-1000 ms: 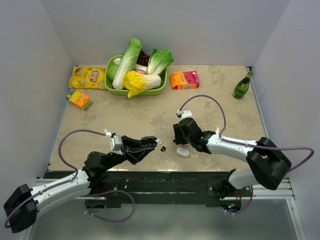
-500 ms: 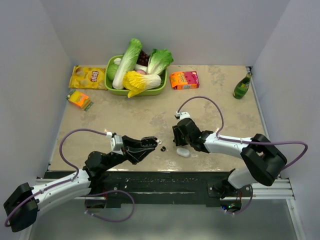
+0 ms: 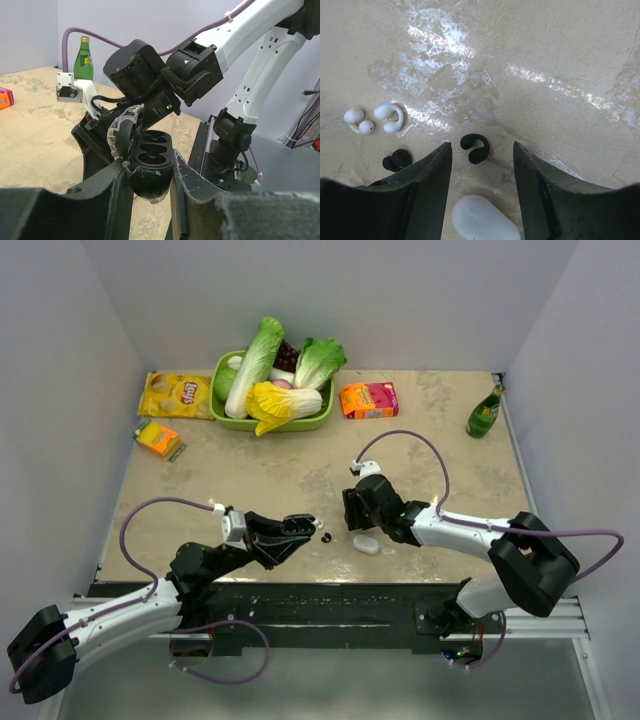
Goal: Insert the wireless bluetooth earbuds into the charging case
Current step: Pick up the earbud from the center of the board.
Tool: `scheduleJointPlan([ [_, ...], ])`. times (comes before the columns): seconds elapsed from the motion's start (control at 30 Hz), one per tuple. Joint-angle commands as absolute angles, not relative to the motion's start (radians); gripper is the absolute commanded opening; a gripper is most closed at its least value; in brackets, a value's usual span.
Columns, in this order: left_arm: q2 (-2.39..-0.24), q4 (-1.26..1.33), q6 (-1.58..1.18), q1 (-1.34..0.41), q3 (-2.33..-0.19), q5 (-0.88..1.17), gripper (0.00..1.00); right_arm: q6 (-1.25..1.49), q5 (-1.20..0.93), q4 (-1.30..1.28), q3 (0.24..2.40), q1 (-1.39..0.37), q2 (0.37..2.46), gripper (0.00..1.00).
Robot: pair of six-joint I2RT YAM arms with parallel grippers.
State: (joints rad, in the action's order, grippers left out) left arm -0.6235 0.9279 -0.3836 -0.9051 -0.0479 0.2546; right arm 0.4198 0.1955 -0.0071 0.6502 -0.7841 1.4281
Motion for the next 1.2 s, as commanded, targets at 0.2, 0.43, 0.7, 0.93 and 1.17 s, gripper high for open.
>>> scheduleJointPlan([
  [0.2,-0.618,1.002,-0.399,-0.902,0.143,0.268,0.0,0.408,0.207,0.003,0.707,-0.732,1.428,0.51],
  [0.43,-0.624,1.0,-0.393,-0.902,0.138,0.268,0.0,0.402,0.186,0.003,0.703,-0.726,1.447,0.49],
  [0.7,-0.644,1.02,-0.396,-0.902,0.141,0.276,0.0,0.405,0.163,-0.023,0.68,-0.726,1.447,0.49],
  [0.93,-0.65,1.035,-0.403,-0.902,0.147,0.282,0.0,0.407,0.141,-0.018,0.67,-0.729,1.462,0.46],
  [1.17,-0.649,1.04,-0.405,-0.902,0.15,0.282,0.0,0.4,0.13,-0.025,0.676,-0.727,1.477,0.46],
])
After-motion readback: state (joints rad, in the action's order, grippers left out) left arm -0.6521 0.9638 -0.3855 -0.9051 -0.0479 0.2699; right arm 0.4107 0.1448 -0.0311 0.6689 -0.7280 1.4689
